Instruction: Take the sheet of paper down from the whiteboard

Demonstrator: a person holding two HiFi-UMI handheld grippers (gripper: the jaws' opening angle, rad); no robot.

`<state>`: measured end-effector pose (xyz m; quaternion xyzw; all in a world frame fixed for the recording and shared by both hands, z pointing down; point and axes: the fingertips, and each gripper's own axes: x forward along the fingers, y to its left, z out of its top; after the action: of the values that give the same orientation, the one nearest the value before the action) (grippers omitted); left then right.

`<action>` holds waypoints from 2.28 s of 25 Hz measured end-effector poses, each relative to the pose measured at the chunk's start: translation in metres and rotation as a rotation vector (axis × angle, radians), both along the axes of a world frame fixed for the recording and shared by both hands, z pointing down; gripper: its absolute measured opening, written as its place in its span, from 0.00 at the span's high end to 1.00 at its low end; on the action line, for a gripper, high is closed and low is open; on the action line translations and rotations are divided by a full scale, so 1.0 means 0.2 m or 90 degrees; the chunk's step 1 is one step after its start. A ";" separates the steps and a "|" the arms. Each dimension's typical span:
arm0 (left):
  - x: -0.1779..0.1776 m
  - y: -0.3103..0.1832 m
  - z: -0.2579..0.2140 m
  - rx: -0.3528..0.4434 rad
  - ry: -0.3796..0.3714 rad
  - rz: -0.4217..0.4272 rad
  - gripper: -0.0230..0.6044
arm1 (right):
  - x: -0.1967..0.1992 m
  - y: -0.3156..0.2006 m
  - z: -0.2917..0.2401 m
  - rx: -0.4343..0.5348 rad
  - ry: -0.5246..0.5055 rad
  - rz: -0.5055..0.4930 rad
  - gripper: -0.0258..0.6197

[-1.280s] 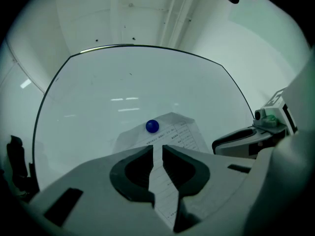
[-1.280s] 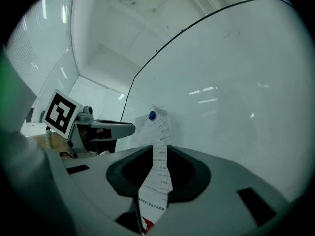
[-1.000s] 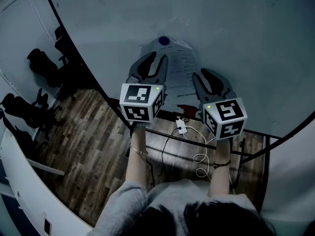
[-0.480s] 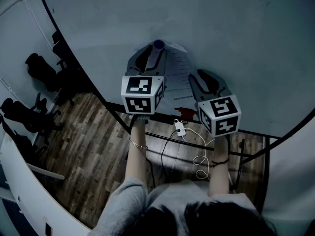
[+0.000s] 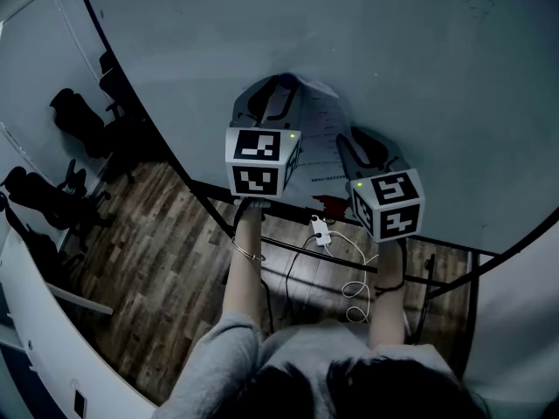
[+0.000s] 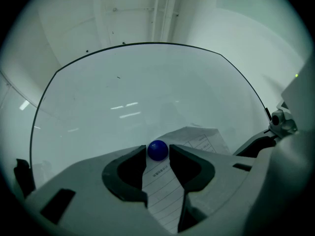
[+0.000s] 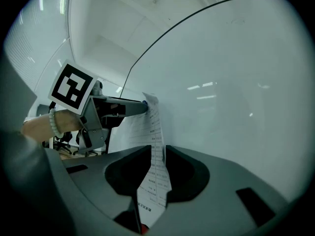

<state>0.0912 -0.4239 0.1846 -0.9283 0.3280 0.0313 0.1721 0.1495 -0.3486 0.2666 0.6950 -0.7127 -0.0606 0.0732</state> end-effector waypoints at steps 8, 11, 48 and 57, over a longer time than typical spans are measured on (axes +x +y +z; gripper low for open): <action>0.00 0.00 0.00 0.024 -0.011 -0.004 0.76 | 0.04 -0.03 0.02 -0.015 0.001 0.009 0.90; 0.01 0.00 -0.01 0.029 -0.009 -0.005 0.76 | 0.04 -0.04 0.03 -0.020 0.003 0.011 0.95; 0.02 0.02 -0.02 0.029 -0.006 -0.013 0.76 | -0.04 -0.05 0.17 -0.070 -0.055 -0.055 0.96; 0.02 0.03 -0.01 0.022 0.000 -0.010 0.76 | -0.03 -0.03 0.19 -0.071 -0.075 -0.056 0.96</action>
<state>0.0962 -0.4178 0.1825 -0.9225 0.3348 0.0357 0.1886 0.1444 -0.3547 0.3055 0.6602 -0.7479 0.0173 0.0672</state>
